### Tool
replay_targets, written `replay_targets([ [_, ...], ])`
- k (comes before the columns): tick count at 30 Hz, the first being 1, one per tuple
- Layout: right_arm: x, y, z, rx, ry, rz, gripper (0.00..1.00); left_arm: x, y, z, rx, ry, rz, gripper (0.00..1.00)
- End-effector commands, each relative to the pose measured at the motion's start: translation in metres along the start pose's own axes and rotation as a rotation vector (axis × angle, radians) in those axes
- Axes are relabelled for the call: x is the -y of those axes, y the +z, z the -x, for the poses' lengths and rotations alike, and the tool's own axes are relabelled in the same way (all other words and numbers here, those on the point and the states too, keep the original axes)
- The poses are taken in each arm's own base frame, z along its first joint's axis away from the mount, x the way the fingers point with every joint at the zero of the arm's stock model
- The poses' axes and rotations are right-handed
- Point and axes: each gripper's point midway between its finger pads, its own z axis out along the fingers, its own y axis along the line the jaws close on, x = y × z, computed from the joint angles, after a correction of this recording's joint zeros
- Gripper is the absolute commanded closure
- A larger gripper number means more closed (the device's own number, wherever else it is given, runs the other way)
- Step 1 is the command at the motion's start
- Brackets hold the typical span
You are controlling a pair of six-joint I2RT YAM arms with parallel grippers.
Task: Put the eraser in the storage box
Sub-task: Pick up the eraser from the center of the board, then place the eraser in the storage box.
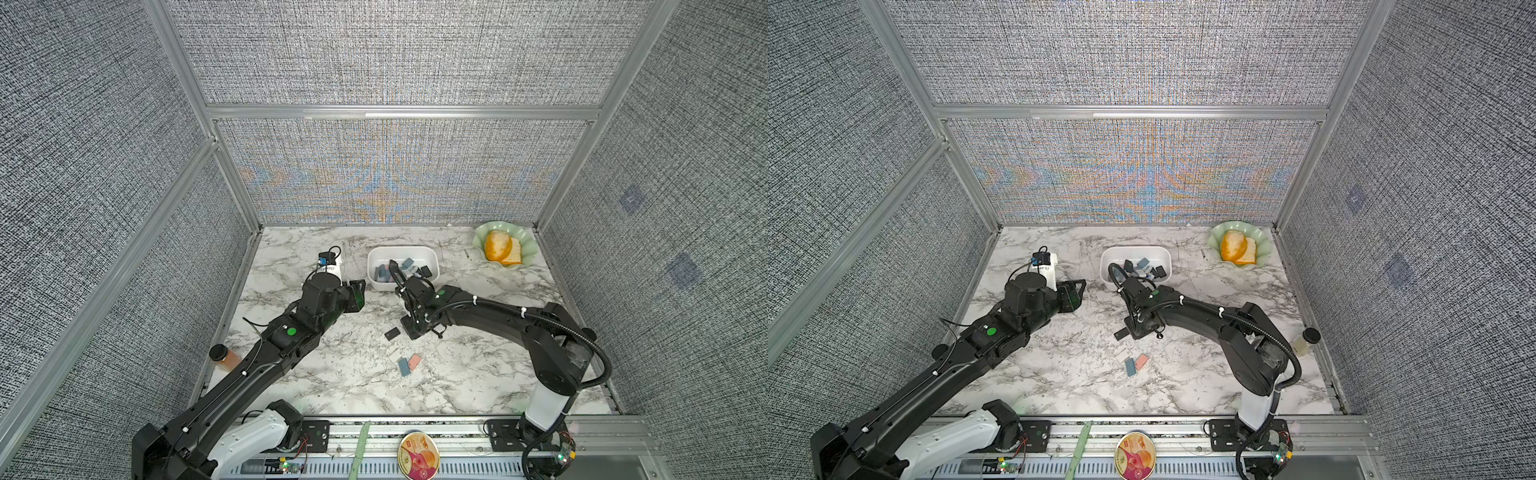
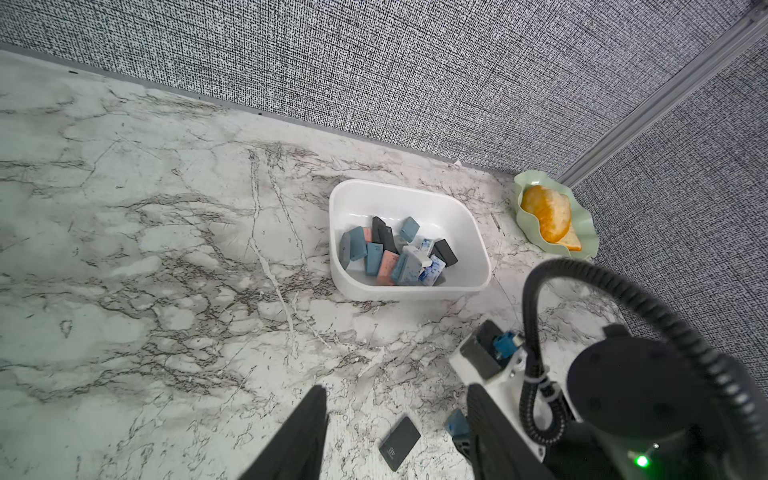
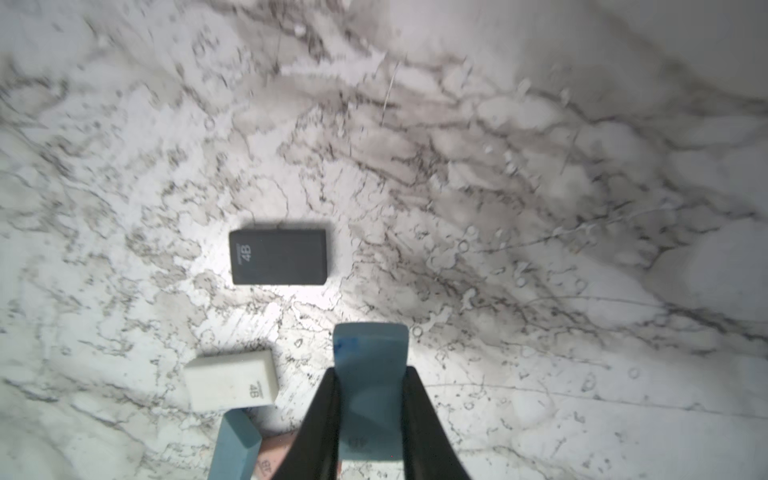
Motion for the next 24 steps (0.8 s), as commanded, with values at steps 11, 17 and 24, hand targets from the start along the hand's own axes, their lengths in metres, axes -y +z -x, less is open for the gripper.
replay_targets([
  [11, 0.057, -0.038, 0.104, 0.134, 0.032, -0.023, 0.77, -0.006, 0.003, -0.008, 0.0, -0.004, 0.008, 0.44],
  [17, 0.076, -0.027, 0.14, 0.155, 0.06, -0.033, 0.77, -0.009, 0.008, -0.018, -0.022, -0.013, 0.009, 0.44],
  [24, 0.089, 0.003, 0.156, 0.128, 0.087, -0.03, 0.75, -0.011, 0.012, -0.026, -0.05, -0.019, 0.013, 0.44],
])
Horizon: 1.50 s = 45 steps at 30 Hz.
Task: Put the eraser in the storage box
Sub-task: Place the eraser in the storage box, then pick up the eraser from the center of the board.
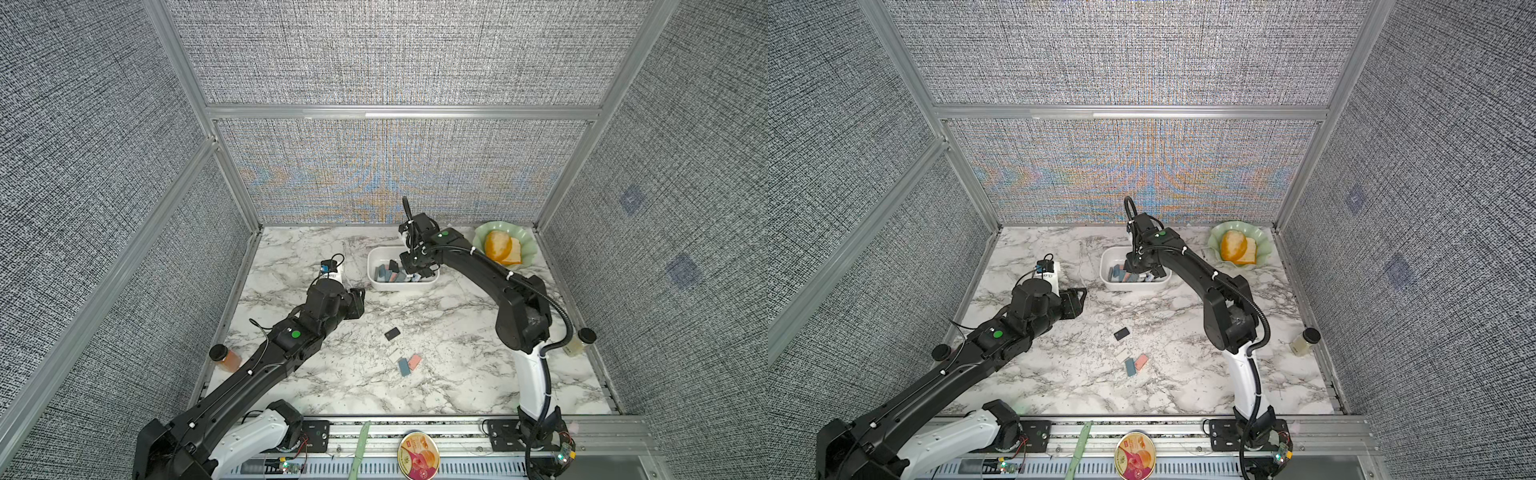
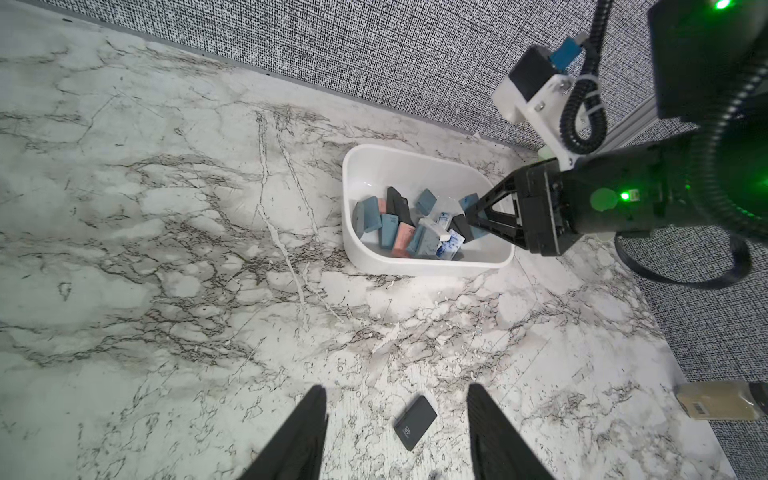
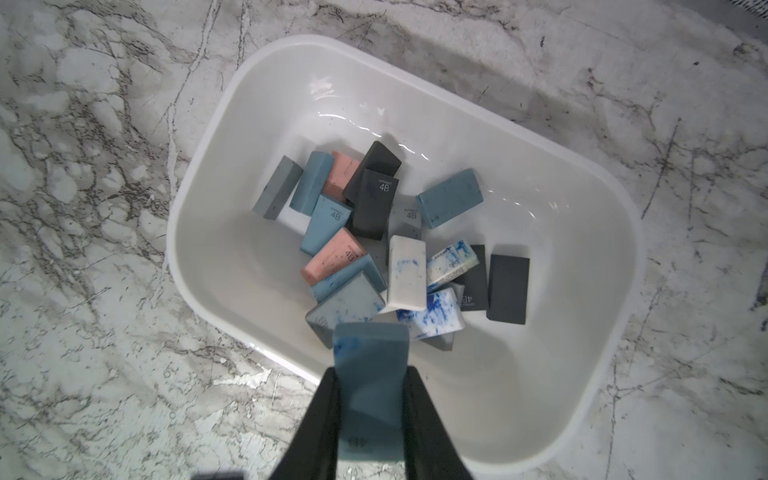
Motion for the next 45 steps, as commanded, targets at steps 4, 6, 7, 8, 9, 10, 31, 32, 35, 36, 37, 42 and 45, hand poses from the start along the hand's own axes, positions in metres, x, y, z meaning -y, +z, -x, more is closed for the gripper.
replay_targets([
  [4, 0.006, 0.025, -0.009, -0.059, 0.019, 0.005, 0.74, 0.004, 0.003, 0.0, 0.001, -0.009, -0.026, 0.44],
  [6, 0.009, 0.032, -0.009, -0.062, 0.025, 0.002, 0.73, 0.005, 0.003, 0.0, 0.001, -0.011, -0.027, 0.44],
  [7, 0.011, 0.035, -0.01, -0.065, 0.029, 0.0, 0.73, 0.004, 0.004, -0.002, -0.003, -0.011, -0.025, 0.44],
  [8, 0.012, 0.038, -0.01, -0.068, 0.031, 0.0, 0.73, 0.004, 0.004, -0.002, -0.004, -0.012, -0.025, 0.44],
  [9, 0.014, 0.04, -0.009, -0.07, 0.034, -0.003, 0.72, 0.004, 0.004, -0.002, -0.003, -0.012, -0.025, 0.44],
  [10, 0.014, 0.042, -0.009, -0.071, 0.037, -0.002, 0.7, 0.004, 0.005, -0.002, -0.006, -0.012, -0.024, 0.44],
  [31, 0.022, -0.042, 0.017, 0.073, 0.04, -0.011, 0.45, 0.015, 0.017, -0.018, -0.154, 0.178, -0.05, 0.45],
  [32, 0.023, -0.052, 0.016, 0.087, 0.042, -0.014, 0.44, 0.015, 0.02, -0.019, -0.166, 0.186, -0.043, 0.45],
  [35, 0.028, -0.084, 0.01, 0.134, 0.054, -0.029, 0.43, 0.02, 0.026, -0.02, -0.2, 0.227, -0.051, 0.44],
  [36, 0.03, -0.096, 0.007, 0.155, 0.062, -0.034, 0.43, 0.023, 0.029, -0.019, -0.212, 0.24, -0.059, 0.45],
  [37, 0.033, -0.107, 0.003, 0.175, 0.072, -0.038, 0.42, 0.025, 0.031, -0.021, -0.227, 0.253, -0.068, 0.45],
  [42, 0.041, -0.147, -0.025, 0.237, 0.13, -0.043, 0.42, 0.035, 0.048, -0.03, -0.316, 0.334, -0.105, 0.45],
  [45, 0.045, -0.166, -0.047, 0.265, 0.166, -0.052, 0.42, 0.035, 0.061, -0.034, -0.37, 0.366, -0.086, 0.46],
])
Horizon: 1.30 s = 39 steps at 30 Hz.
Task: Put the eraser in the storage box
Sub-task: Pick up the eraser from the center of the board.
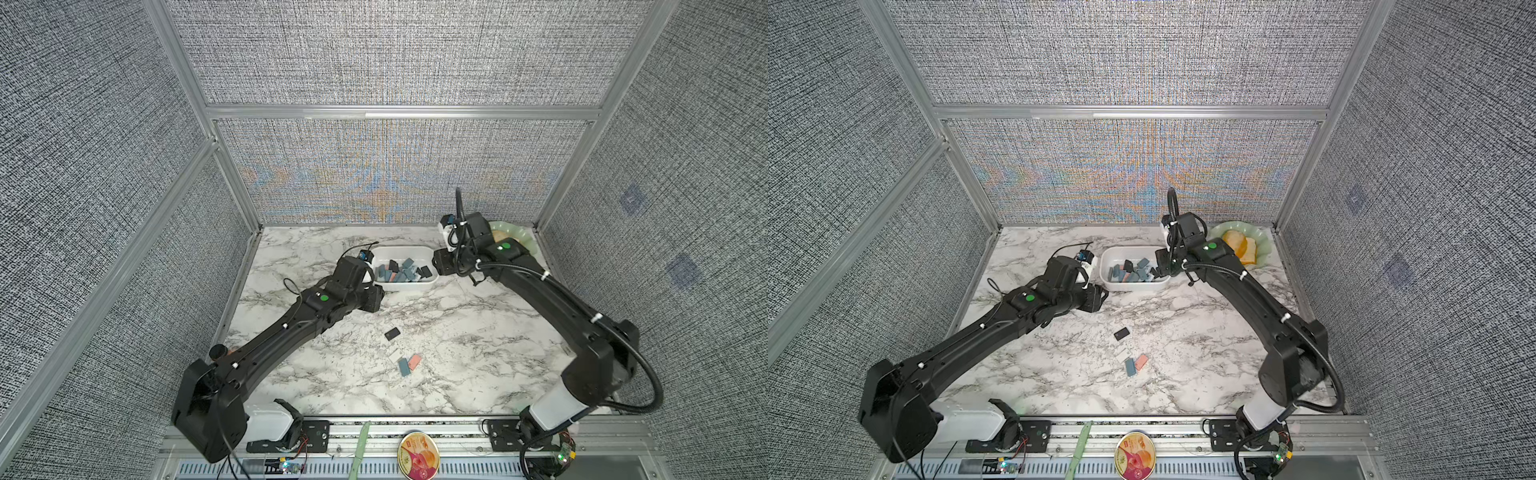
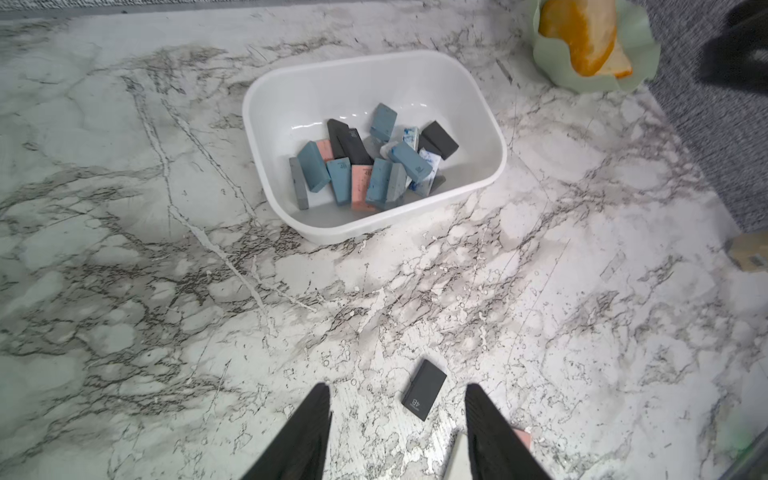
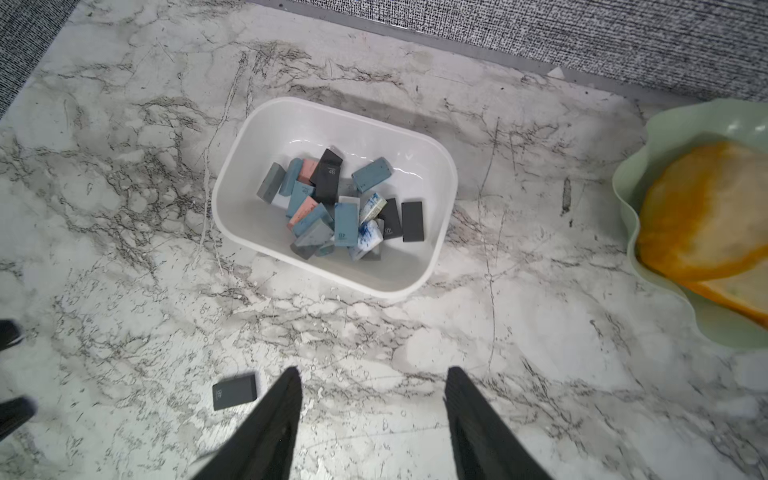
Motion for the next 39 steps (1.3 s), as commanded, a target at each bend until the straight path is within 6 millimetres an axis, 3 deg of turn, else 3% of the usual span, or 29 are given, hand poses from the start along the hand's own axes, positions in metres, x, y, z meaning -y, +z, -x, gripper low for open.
replay_targets([
  [1, 0.009, -0.019, -0.01, 0.047, 0.064, -0.027, 0.42, 0.004, 0.011, -0.007, -0.079, 0.069, -0.017, 0.47],
  [5, 0.022, -0.04, -0.035, 0.066, 0.106, -0.059, 0.41, 0.006, 0.031, -0.017, -0.16, 0.105, -0.036, 0.47],
  [10, 0.034, -0.057, -0.059, 0.091, 0.146, -0.084, 0.4, 0.004, 0.056, -0.043, -0.298, 0.151, -0.036, 0.47],
  [17, 0.041, -0.062, -0.081, 0.097, 0.189, -0.097, 0.39, 0.009, 0.082, -0.077, -0.428, 0.229, -0.014, 0.46],
  [28, 0.043, -0.058, -0.088, 0.092, 0.203, -0.092, 0.38, 0.024, 0.095, -0.106, -0.504, 0.323, -0.013, 0.39],
  [39, 0.04, -0.049, -0.09, 0.075, 0.207, -0.078, 0.39, 0.02, 0.102, -0.126, -0.561, 0.359, 0.028, 0.39],
])
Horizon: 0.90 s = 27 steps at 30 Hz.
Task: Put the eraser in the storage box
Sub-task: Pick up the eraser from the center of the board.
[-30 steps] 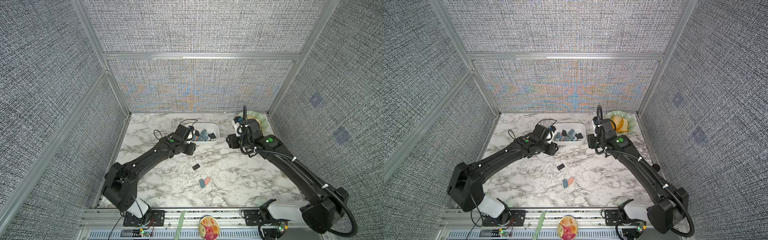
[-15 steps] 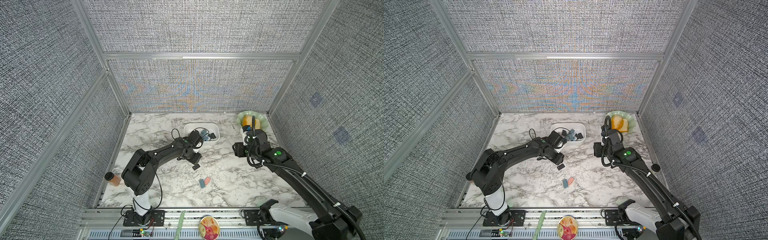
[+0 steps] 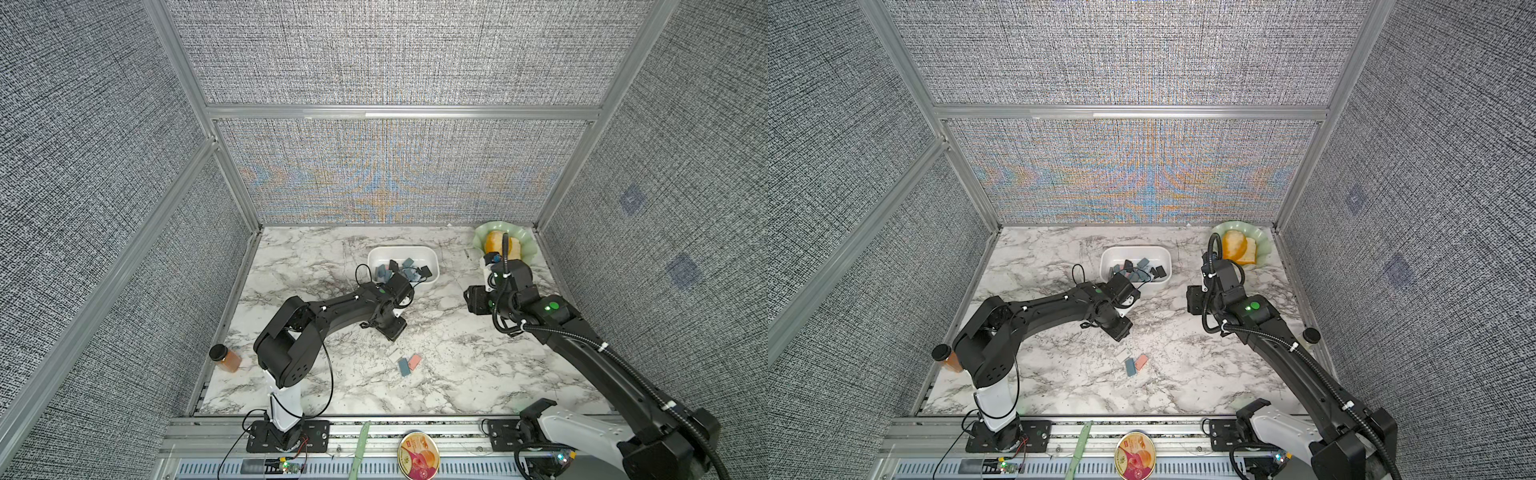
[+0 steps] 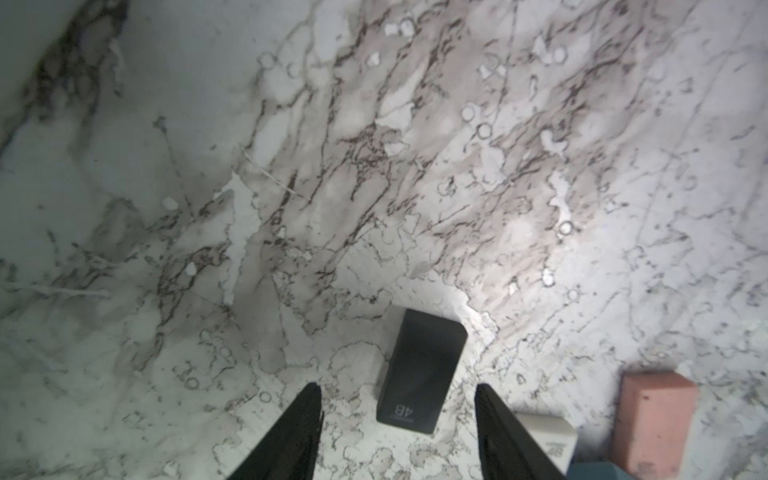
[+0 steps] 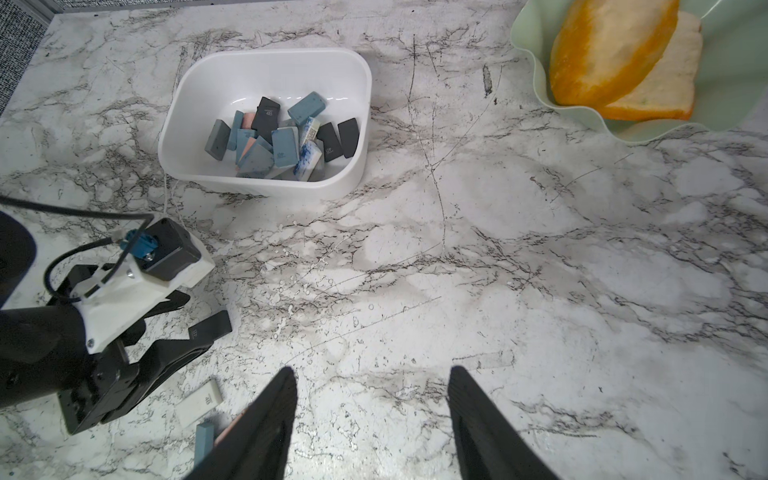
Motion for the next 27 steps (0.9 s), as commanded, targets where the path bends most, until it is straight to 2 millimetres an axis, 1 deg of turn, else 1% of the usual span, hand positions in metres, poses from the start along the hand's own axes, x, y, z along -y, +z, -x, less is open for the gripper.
replay_targets([
  [1, -0.003, 0.001, 0.004, 0.013, 0.012, 0.013, 0.39, 0.002, 0.002, -0.003, -0.014, 0.015, 0.001, 0.39],
  [10, -0.004, 0.002, 0.004, 0.006, 0.012, 0.015, 0.39, 0.014, 0.01, -0.009, -0.031, 0.043, -0.024, 0.39],
  [15, -0.004, 0.003, 0.004, 0.004, 0.014, 0.014, 0.39, 0.011, 0.018, -0.015, -0.056, 0.036, -0.008, 0.41],
  [20, -0.002, 0.002, 0.003, 0.001, 0.014, 0.008, 0.39, 0.013, 0.02, -0.017, -0.055, 0.029, -0.016, 0.48],
  [27, -0.002, 0.003, 0.002, -0.002, 0.014, 0.005, 0.38, 0.017, 0.016, -0.013, -0.035, 0.019, -0.023, 0.63],
])
